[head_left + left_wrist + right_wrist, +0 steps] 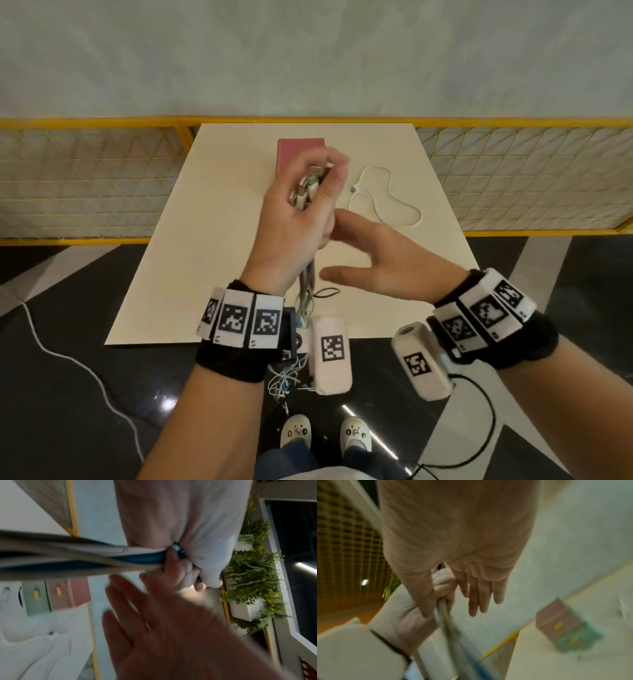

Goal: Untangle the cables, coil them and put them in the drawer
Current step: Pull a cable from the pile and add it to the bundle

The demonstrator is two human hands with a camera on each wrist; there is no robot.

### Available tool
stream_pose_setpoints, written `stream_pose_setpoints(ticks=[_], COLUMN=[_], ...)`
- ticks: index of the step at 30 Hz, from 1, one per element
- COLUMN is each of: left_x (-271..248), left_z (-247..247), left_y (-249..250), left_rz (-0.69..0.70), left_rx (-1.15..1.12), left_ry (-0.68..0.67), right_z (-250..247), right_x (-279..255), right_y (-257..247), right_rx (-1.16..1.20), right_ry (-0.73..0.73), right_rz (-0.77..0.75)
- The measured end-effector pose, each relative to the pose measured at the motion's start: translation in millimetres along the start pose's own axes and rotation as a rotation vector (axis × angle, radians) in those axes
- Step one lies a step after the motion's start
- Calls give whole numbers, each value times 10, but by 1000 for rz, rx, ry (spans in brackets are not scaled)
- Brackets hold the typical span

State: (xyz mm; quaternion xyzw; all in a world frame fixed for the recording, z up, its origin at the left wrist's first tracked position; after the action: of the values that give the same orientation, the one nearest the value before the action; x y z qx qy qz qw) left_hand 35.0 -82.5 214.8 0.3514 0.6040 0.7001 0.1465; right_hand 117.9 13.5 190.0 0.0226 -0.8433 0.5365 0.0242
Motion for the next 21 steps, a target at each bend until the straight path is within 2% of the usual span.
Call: stream_pose_setpoints(ticks=[2,3,5,10,15,18,21], left_x=[43,70,135,332,429,482,554], left_z=[84,106,108,-21,-52,-47,-59], left_y=[-7,-13,-14,6,-106,-120,-88], left_rz=[-62,-94,-89,95,-26,-30,-41], left_rx=[-73,-105,-93,242,274,378,419], left_ry=[-13,-15,-30,-109,-291,-429,-513], right_z=[138,181,220,223,137,117,94], right_x=[86,126,190,268,324,355,379], right_y=[-12,-9,-5,85,170,173,196], right_rx=[286,340,309,284,394,436,473], right_ry=[-39,-20,30,151,253,255,280], right_rz=[63,89,135,214,230,228,243])
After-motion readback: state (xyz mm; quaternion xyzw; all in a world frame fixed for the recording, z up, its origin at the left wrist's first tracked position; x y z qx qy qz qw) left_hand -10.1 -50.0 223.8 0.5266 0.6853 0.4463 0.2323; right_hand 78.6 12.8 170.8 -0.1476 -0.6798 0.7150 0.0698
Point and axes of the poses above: each hand's wrist, its own x-axis towards the middle knuckle, its own z-axis out of the palm, y = z × x, the point moved 3 cm from there along x, towards the middle knuckle, and after that the axes turned 6 degrees about x, right-handed, at the moved point
